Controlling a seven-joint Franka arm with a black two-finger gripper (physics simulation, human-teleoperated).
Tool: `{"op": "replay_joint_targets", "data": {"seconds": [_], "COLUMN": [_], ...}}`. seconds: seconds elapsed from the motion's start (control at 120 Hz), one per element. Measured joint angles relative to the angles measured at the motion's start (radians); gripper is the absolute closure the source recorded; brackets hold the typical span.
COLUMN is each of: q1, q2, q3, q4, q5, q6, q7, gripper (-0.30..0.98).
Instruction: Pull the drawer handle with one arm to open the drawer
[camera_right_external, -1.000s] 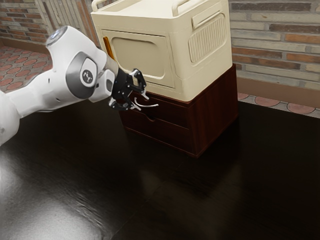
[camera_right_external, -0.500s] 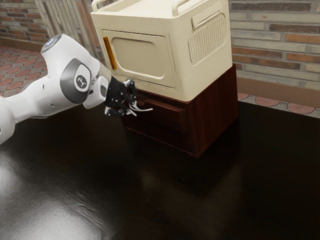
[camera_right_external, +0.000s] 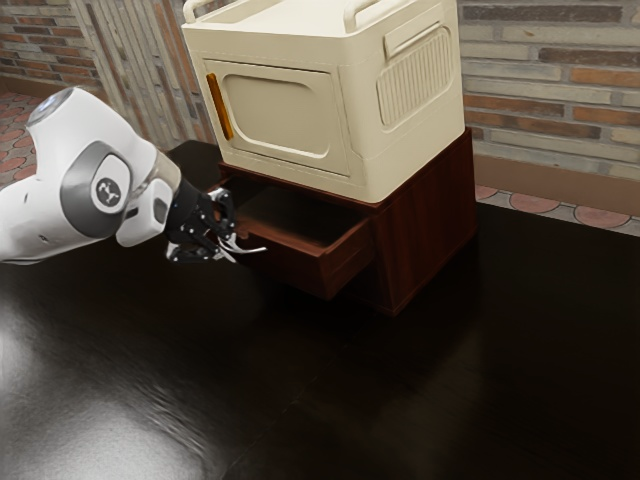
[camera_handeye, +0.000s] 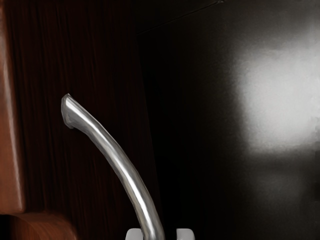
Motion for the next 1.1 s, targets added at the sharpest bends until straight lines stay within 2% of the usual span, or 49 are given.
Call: {"op": "replay_joint_targets", "data": {"seconds": [0.217, 0.508, 0.617, 0.85, 1.1], "q1": [-0.098, -0.304, -0.341, -0.356, -0.384], "q2": [-0.063, -0.149, -0.171, -0.221, -0.242], "q3": [0.099, 0.310, 0.328, 0.335, 0.371], "q4": [-0.064, -0.130, -0.148, -0.183, -0.198], "q5": [0.041, 0.113, 0.149, 0.201, 0.232], "q6": [0.010, 0.026, 0.031, 0.036, 0.040], "q7": [-0.004, -0.007, -0.009, -0.011, -0.011], "gripper": [0.72, 0.71, 0.70, 0.71, 0.70]}}
